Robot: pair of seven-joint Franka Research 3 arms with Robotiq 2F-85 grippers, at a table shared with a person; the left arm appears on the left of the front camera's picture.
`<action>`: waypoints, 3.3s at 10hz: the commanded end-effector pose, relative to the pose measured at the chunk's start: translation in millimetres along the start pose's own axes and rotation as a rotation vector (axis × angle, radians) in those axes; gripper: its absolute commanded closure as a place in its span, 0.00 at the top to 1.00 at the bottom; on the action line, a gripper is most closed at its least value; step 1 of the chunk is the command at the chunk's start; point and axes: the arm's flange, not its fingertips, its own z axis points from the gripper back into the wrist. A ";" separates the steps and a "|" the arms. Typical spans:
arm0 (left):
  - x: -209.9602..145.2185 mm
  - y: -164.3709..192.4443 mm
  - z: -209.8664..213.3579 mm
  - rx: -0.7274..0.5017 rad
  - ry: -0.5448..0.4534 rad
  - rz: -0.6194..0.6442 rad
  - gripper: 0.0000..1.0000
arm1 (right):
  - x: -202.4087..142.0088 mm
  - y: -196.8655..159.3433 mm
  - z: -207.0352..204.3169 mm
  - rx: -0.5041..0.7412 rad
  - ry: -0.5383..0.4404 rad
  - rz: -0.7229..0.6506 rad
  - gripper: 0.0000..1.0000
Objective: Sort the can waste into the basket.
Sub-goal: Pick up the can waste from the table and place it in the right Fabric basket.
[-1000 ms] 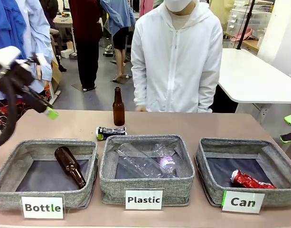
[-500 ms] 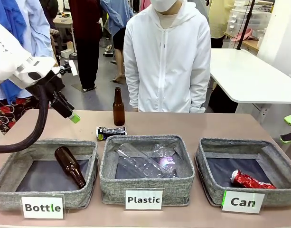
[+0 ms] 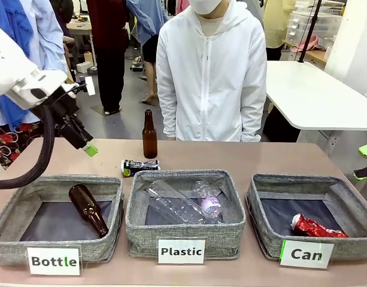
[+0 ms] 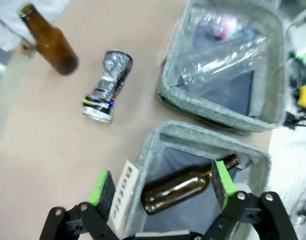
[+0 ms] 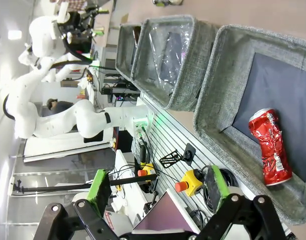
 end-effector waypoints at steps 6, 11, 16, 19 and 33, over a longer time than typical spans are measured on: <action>43.3 58.0 -61.1 -0.024 0.020 -0.561 1.00 | -1.9 -0.7 -0.8 -0.007 -0.008 0.017 1.00; -63.8 41.8 96.3 -0.130 -0.380 -0.480 1.00 | -1.9 -0.7 -0.8 -0.007 -0.008 0.017 1.00; -210.9 -2.2 149.6 -0.073 -0.595 -0.258 1.00 | -1.9 -0.7 -0.8 -0.007 -0.008 0.017 1.00; -170.5 27.7 118.6 -0.117 -0.487 -0.238 1.00 | -1.9 -0.7 -0.8 -0.007 -0.008 0.017 1.00; -370.8 -56.6 262.9 0.000 -0.695 -0.110 1.00 | -1.9 -0.7 -0.8 -0.007 -0.008 0.017 1.00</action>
